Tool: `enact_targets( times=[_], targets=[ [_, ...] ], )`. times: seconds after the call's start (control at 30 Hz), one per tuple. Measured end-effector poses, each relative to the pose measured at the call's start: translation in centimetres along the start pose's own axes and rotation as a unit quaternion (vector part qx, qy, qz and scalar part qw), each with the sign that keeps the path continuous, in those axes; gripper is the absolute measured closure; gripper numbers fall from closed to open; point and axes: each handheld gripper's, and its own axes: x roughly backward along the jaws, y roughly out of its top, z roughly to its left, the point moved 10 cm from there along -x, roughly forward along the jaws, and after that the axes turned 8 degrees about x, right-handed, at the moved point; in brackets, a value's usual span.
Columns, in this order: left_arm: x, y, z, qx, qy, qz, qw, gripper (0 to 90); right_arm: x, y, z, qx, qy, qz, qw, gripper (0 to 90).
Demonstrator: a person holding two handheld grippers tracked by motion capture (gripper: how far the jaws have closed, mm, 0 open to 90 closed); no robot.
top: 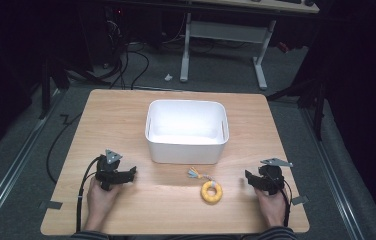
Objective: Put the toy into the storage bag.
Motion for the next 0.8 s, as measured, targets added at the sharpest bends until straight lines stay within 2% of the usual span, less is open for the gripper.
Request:
enact_targets(
  times=[0.27,0.43,0.67,0.8],
  targets=[
    [0.0,0.0,0.0,0.0,0.0,0.0,1.0,15.7,0.6,0.8,1.1,0.001,0.021,-0.014,0.9997,47.3],
    [0.0,0.0,0.0,-0.001,-0.001,0.0,1.0,15.8,0.8,1.0,2.1,0.02,0.031,-0.014,0.9992,49.7],
    [0.0,0.0,0.0,0.0,-0.001,0.0,1.0,15.8,1.4,1.3,3.1,0.033,0.045,-0.015,0.9983,50.9],
    [0.0,0.0,0.0,-0.001,-0.001,0.0,1.0,15.9,2.0,1.7,3.5,0.043,0.045,-0.02,0.9979,50.9]
  ],
)
